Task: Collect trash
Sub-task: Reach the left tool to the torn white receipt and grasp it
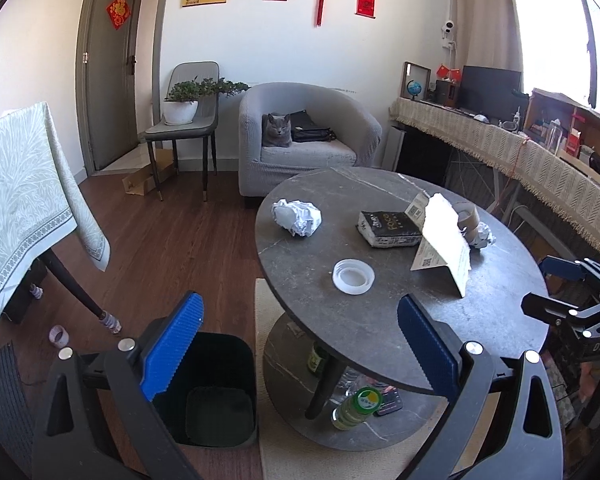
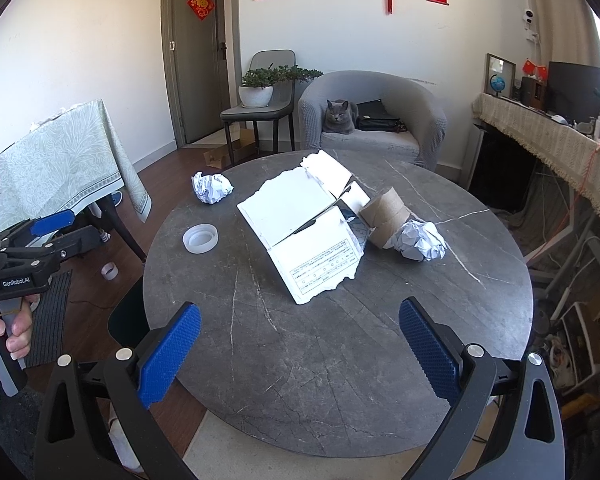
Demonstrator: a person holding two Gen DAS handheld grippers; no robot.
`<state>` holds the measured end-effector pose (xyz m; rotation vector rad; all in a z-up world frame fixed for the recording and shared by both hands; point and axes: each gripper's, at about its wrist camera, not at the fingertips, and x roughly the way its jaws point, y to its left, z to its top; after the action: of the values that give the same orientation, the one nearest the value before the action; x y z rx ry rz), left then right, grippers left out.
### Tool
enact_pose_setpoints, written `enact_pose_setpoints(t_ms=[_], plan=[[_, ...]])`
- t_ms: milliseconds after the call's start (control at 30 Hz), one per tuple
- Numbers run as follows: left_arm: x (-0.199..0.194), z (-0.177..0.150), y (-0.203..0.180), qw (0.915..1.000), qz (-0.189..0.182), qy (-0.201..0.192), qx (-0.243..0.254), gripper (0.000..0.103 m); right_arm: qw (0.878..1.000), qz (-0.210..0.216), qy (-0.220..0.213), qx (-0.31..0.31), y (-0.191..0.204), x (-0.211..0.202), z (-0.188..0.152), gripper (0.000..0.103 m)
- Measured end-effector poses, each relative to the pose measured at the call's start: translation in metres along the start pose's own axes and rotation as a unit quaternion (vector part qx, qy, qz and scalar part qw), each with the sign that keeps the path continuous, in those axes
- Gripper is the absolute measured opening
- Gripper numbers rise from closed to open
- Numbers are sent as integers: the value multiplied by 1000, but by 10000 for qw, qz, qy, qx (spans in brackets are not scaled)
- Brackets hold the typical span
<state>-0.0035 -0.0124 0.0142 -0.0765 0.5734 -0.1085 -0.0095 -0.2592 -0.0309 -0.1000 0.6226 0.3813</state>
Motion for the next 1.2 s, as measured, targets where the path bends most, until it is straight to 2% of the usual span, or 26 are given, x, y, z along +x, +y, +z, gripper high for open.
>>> enact_pose_setpoints(t_ms=[100, 167, 400, 500, 533, 667, 900, 1200], plan=[[-2, 5, -7, 9992, -368, -95, -102, 97, 9999, -18, -7, 108, -6, 0, 0, 100], [-1, 10, -14, 9975, -673, -167, -168, 85, 9998, -37, -28, 174, -8, 1, 1, 100], [25, 15, -45, 9881, -1537, 49, -85, 71, 9998, -32, -23, 175, -15, 6, 7, 100], [42, 16, -57, 9856, -1675, 237, -64, 60, 9998, -75, 0, 171, -23, 9, 10, 96], [47, 18, -60, 9839, -1760, 310, -66, 53, 9998, -78, 0, 162, -25, 10, 11, 93], [68, 23, -66, 9777, -2025, 516, -206, 45, 9998, -129, 59, 149, -33, 13, 12, 83], [95, 27, -73, 9717, -2199, 693, -517, 44, 9998, -117, 161, 98, -41, 21, 12, 74], [120, 29, -74, 9667, -2284, 874, -749, 44, 9996, -101, 123, 223, -58, 26, 17, 73]])
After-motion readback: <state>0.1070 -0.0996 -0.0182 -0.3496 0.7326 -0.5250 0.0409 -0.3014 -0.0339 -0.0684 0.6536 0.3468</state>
